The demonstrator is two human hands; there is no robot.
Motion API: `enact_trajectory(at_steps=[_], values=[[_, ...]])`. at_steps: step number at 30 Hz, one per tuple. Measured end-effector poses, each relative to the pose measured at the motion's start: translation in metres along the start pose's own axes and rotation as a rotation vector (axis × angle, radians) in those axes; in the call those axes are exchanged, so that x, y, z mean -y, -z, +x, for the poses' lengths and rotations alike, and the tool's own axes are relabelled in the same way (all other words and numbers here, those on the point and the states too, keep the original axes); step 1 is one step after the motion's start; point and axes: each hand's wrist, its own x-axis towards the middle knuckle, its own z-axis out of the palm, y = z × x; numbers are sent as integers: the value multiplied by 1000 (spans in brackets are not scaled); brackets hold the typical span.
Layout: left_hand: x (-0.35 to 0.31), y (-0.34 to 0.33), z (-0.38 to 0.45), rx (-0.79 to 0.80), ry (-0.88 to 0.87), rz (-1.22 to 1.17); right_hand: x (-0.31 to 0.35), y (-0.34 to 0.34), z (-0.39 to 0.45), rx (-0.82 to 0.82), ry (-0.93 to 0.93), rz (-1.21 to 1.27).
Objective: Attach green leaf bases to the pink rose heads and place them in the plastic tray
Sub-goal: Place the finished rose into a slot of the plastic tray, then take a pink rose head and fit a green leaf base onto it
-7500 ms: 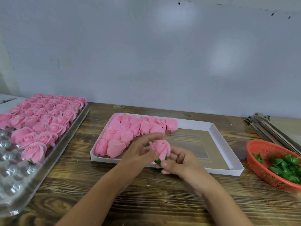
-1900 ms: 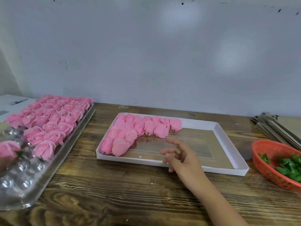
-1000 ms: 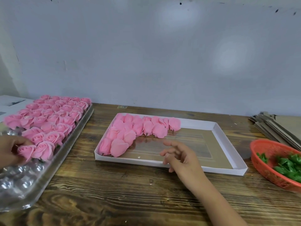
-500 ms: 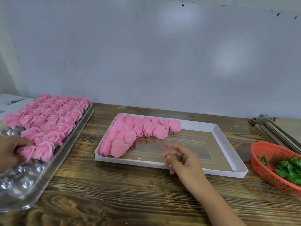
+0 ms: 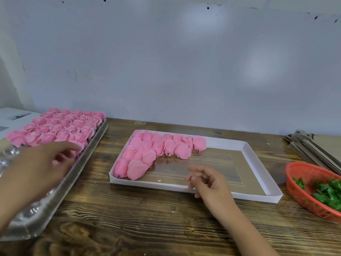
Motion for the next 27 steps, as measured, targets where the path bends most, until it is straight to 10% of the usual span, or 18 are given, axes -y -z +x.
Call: enact_trajectory(at_steps=[7, 27], values=[[-51, -77, -4, 417, -147, 189, -3, 10, 2, -225, 128, -216], [-17, -90, -20, 288, -241, -82, -6, -5, 7, -118, 86, -444]])
